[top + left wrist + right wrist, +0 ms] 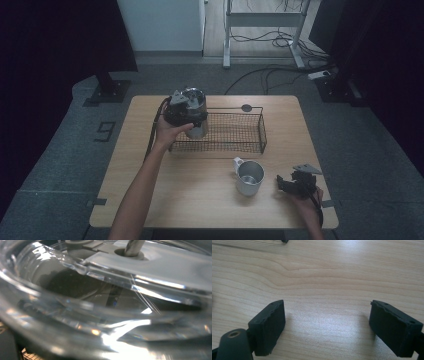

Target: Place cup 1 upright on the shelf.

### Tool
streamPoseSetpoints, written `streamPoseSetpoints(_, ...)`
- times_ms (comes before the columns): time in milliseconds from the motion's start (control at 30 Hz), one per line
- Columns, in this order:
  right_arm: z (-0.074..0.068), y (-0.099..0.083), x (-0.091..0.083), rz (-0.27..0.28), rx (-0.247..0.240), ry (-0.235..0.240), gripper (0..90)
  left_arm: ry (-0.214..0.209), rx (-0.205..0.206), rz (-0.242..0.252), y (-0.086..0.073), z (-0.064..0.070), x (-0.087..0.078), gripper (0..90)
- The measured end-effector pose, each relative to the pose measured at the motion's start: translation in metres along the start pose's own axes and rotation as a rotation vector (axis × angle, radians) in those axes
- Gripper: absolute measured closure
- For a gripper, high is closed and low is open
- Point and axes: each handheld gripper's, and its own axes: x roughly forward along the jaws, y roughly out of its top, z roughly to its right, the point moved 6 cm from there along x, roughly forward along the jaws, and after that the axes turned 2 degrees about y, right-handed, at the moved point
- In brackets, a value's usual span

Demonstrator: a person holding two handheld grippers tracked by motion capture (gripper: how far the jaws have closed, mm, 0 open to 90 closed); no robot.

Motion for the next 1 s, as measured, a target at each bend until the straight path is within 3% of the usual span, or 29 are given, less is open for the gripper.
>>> streamPoseSetpoints(433, 0.000, 0.000, 0.000, 0.000, 0.000, 0.000, 13.3, 0.016, -0.015, -0.020, -0.007, -0.010, 0.014, 4.3)
streamPoseSetpoints(1000, 0.000, 0.000, 0.000, 0.000, 0.000, 0.000, 13.3, 0.029, -0.025, -0.051, -0.021, -0.012, 0.028, 4.2)
